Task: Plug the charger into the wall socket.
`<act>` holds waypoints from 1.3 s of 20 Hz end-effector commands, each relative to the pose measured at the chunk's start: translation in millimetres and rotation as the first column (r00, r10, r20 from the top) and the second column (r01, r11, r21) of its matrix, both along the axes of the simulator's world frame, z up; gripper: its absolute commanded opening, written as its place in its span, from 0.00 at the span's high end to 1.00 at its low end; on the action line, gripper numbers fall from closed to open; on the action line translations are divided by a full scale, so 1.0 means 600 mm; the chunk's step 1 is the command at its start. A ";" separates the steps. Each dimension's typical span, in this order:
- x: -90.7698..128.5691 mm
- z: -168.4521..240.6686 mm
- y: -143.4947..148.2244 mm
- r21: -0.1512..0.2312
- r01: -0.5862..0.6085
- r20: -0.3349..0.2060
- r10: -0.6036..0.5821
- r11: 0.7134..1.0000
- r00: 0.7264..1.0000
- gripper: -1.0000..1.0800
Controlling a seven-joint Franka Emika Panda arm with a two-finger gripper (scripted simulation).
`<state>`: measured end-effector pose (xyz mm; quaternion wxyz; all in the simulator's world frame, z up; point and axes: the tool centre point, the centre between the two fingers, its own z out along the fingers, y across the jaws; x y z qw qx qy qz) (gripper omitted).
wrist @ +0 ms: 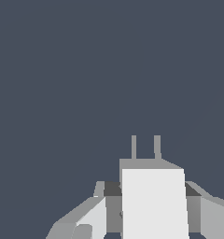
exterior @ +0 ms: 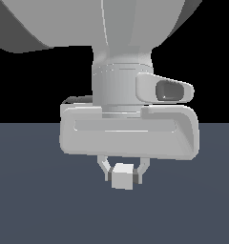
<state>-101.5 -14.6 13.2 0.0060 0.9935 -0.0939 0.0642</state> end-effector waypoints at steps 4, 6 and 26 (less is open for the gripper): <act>0.012 0.017 0.022 0.001 0.006 0.001 -0.006 1.000 1.000 1.00; 0.019 0.029 0.036 0.001 0.011 0.001 -0.011 1.000 1.000 1.00; 0.110 0.144 0.176 -0.001 0.058 0.001 -0.058 0.998 0.998 1.00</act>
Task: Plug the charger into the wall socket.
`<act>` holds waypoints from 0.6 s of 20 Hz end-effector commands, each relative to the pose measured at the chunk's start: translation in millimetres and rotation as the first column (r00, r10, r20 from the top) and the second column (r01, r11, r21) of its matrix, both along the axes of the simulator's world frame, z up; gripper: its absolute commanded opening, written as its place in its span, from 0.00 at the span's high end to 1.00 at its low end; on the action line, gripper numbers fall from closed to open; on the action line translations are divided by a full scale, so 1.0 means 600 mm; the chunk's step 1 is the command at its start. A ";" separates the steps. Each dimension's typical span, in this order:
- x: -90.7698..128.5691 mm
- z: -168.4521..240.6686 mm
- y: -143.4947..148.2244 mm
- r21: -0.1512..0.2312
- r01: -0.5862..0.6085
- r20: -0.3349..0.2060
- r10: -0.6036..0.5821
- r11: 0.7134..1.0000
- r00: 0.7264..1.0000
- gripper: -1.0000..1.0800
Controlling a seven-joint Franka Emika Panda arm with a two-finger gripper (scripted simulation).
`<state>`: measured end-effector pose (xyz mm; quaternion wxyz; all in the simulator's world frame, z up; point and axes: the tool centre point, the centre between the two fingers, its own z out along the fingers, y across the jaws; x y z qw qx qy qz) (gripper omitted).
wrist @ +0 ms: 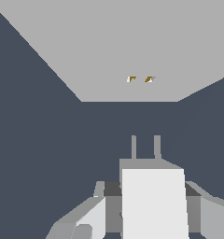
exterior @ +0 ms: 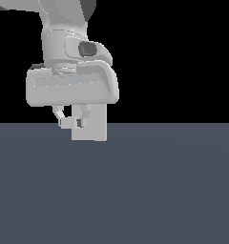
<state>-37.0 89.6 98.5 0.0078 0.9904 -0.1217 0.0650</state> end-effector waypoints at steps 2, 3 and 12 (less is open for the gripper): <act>0.004 0.003 0.003 0.000 0.003 -0.001 -0.003 1.000 1.000 1.00; 0.004 0.003 0.003 0.000 0.003 -0.001 -0.003 1.000 1.000 1.00; 0.015 0.003 0.000 0.000 0.002 -0.001 -0.002 1.000 1.000 1.00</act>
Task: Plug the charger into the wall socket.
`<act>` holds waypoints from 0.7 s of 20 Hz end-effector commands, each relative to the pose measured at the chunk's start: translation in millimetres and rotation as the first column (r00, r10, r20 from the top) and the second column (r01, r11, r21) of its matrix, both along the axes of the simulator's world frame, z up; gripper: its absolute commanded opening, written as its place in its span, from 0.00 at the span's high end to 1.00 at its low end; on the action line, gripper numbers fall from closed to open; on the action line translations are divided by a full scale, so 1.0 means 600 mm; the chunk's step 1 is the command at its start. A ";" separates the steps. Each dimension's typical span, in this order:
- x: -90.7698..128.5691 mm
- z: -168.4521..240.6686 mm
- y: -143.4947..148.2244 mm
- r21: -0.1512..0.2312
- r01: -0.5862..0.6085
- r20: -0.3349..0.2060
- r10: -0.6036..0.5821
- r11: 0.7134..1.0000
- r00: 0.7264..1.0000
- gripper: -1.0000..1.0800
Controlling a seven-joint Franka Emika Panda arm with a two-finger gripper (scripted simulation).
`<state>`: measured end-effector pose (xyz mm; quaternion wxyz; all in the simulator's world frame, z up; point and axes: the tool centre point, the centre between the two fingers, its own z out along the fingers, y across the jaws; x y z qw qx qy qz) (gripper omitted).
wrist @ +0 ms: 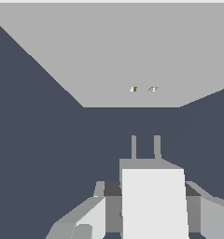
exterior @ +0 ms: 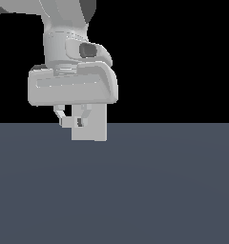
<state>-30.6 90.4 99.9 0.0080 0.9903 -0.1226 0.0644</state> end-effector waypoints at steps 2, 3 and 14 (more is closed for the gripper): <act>0.014 0.000 -0.004 0.000 0.000 0.000 0.000 1.000 1.000 1.00; 0.019 0.000 -0.005 0.000 0.000 0.000 0.000 1.000 1.000 1.00; 0.073 0.000 -0.019 0.000 0.001 0.000 -0.001 1.000 1.000 1.00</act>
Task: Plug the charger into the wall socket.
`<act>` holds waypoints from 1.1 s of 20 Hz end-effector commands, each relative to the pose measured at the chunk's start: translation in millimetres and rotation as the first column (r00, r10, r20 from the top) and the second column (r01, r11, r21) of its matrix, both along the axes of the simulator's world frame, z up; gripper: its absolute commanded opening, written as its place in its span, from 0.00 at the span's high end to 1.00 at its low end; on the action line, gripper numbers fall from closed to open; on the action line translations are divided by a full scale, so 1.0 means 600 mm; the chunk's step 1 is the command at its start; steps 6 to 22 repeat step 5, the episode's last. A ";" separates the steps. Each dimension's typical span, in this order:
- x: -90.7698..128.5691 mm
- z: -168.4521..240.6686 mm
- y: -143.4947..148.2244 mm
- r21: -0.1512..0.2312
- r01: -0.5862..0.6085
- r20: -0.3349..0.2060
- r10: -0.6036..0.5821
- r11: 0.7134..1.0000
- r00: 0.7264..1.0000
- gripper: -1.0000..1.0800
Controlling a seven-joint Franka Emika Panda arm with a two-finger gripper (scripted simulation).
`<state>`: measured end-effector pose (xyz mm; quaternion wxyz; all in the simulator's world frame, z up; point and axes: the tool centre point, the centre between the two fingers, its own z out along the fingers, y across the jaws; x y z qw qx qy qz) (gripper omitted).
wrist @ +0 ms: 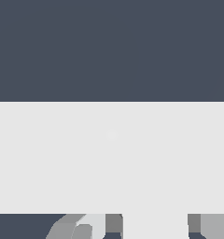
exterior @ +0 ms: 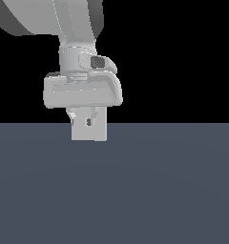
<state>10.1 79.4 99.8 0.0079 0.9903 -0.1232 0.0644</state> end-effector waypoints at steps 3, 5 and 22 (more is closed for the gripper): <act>0.007 0.000 -0.001 0.000 0.000 0.000 0.000 1.000 1.000 1.00; 0.006 0.000 -0.001 0.000 0.000 0.000 0.000 1.000 1.000 1.00; 0.006 0.000 -0.001 0.000 0.000 0.000 0.000 1.000 1.000 1.00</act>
